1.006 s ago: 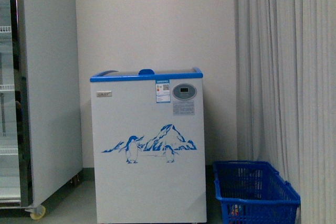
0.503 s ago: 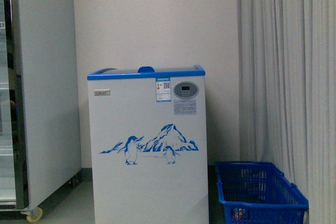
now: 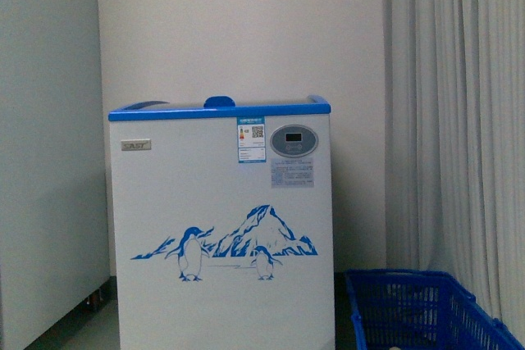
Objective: Put drink in fridge
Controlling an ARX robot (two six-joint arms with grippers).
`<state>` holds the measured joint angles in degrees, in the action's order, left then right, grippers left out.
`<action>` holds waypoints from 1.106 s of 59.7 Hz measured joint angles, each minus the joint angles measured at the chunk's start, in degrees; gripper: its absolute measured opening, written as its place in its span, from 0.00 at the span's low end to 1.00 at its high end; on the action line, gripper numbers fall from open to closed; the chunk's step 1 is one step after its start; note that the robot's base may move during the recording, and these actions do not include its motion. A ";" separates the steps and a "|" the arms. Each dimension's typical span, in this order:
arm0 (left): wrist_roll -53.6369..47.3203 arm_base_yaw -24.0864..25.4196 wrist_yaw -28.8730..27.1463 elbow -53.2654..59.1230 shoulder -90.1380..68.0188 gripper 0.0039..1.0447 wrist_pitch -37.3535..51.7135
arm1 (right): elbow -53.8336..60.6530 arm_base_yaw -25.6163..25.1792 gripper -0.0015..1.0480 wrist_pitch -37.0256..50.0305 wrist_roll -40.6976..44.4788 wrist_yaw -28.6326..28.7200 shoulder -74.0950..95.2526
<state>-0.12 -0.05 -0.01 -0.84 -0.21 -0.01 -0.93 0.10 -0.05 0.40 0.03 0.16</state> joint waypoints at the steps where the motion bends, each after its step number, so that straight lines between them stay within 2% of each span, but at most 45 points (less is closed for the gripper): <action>1: 0.00 0.00 0.00 0.00 0.00 0.92 0.00 | 0.00 0.00 0.93 0.00 0.00 0.00 0.00; 66: 0.02 0.00 -0.02 0.00 0.00 0.92 0.00 | 0.00 0.00 0.93 0.00 0.00 -0.02 0.00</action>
<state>-0.10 -0.05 -0.03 -0.84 -0.21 -0.01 -0.93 0.10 -0.05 0.40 0.01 0.16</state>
